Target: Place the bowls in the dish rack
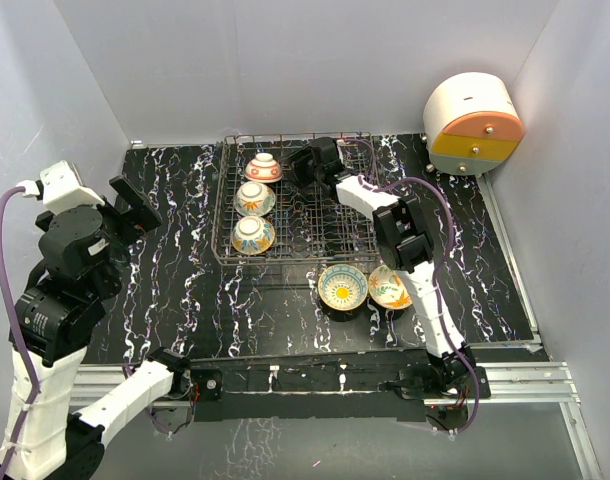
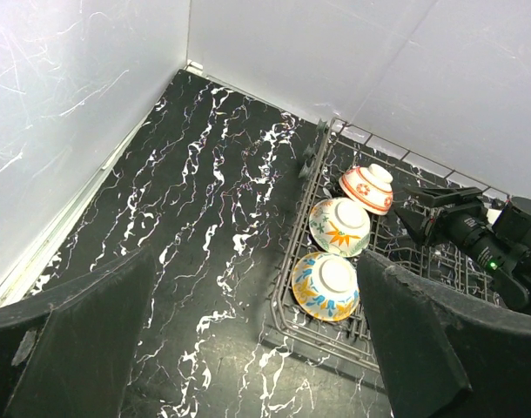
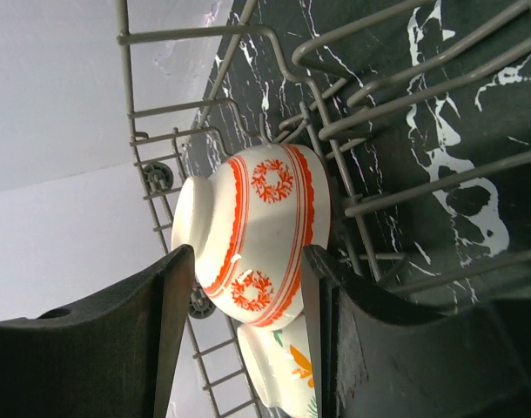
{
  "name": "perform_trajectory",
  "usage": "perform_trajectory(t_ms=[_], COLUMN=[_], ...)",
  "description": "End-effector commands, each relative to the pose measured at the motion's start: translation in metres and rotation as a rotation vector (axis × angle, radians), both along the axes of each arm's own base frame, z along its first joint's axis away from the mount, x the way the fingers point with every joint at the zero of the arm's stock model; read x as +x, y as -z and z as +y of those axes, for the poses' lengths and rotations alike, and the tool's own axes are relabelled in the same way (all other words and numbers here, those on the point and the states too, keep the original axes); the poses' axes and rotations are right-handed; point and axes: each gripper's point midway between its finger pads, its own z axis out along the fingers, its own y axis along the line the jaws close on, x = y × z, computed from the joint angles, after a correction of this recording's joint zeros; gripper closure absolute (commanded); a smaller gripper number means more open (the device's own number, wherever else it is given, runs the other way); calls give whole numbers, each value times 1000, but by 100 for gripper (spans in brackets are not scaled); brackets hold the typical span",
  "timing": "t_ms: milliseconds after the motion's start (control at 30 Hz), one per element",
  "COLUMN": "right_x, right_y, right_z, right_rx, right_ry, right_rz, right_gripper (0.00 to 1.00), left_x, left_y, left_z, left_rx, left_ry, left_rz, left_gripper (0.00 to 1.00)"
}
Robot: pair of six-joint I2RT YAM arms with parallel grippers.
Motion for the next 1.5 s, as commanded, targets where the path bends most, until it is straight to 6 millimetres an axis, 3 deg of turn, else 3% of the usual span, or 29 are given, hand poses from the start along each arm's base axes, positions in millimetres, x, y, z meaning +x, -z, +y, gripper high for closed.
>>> perform_trajectory(t_ms=[0,300,433,600,667,767,900,1067,1267,1467], right_x=[6,-1,-7,-27,-38,-58,-93,-146,-195,-221], right_y=[-70,-95,-94,-114,-131,-163,-198,-210,-229,-228], right_z=[-10,-15,-21,-34,-44,-62,-88,-124,-170,-198], right_rx=[-64,-304,-430,-558,-607,-690,-793,-873,-831,-841], right_ry=[3,-131,-193,-242,-258,-276,-308,-368,-382,-423], right_rz=[-131,-232,-268,-302,-323,-376,-428,-412,-417,-402], right_gripper=[46,45,31,27,27,26,18,5,0,0], left_x=[4,4,6,29,42,69,106,167,251,332], left_y=[0,5,7,29,37,36,36,81,128,176], left_z=[-3,-6,-10,-33,-41,-62,-101,-148,-196,-211], left_rx=[12,-1,2,114,139,137,114,102,124,238], left_ry=[14,25,48,167,187,251,382,487,562,510], left_rz=[4,14,22,148,196,174,153,277,346,362], left_gripper=[3,3,3,3,3,3,3,3,3,3])
